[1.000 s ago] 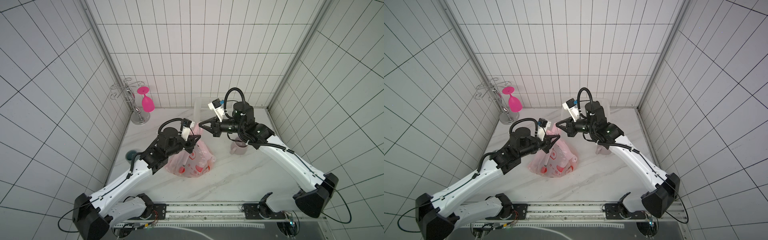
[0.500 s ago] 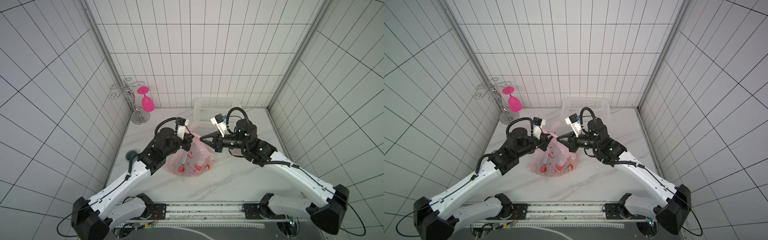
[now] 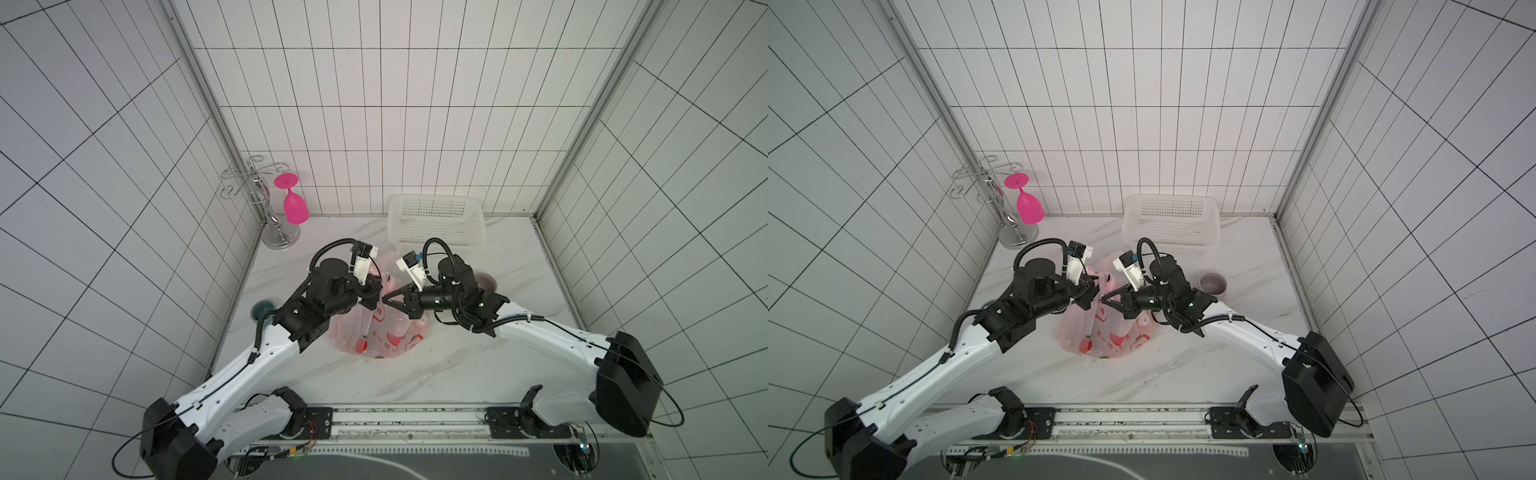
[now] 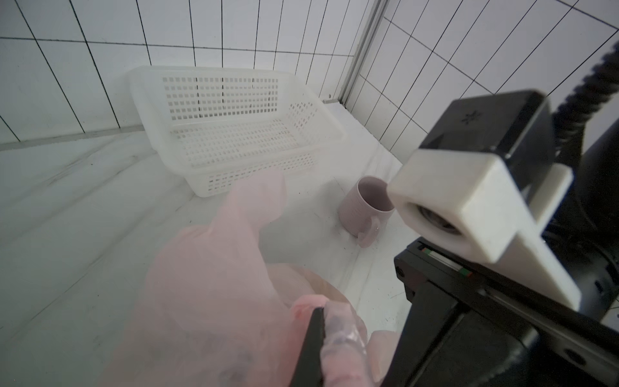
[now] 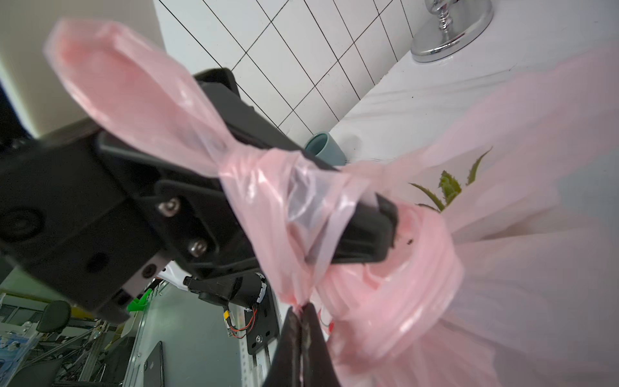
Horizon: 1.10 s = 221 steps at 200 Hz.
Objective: Place the pineapple into a plastic bag & tie a knot
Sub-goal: Cross the plastic bag at the center of the board.
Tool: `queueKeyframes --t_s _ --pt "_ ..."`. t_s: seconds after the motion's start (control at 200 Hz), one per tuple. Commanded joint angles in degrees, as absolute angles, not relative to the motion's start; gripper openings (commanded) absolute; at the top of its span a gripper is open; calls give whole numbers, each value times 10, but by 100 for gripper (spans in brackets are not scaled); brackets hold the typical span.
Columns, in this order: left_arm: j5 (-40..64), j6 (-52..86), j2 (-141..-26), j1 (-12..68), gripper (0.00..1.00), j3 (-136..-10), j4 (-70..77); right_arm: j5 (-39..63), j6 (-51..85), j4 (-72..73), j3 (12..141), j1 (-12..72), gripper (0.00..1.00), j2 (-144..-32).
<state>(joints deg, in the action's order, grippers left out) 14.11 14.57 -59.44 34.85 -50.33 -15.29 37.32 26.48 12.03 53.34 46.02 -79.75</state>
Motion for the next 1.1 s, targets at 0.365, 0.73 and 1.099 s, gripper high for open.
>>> queueKeyframes --t_s 0.365,0.73,1.099 --pt "145 116 -575 344 0 -535 -210 387 242 24 628 370 0 -737" --pt "97 73 -574 344 0 -553 -130 444 232 -92 887 381 0 -822" --pt "115 43 -558 349 14 -523 -48 433 253 -94 950 435 0 -854"
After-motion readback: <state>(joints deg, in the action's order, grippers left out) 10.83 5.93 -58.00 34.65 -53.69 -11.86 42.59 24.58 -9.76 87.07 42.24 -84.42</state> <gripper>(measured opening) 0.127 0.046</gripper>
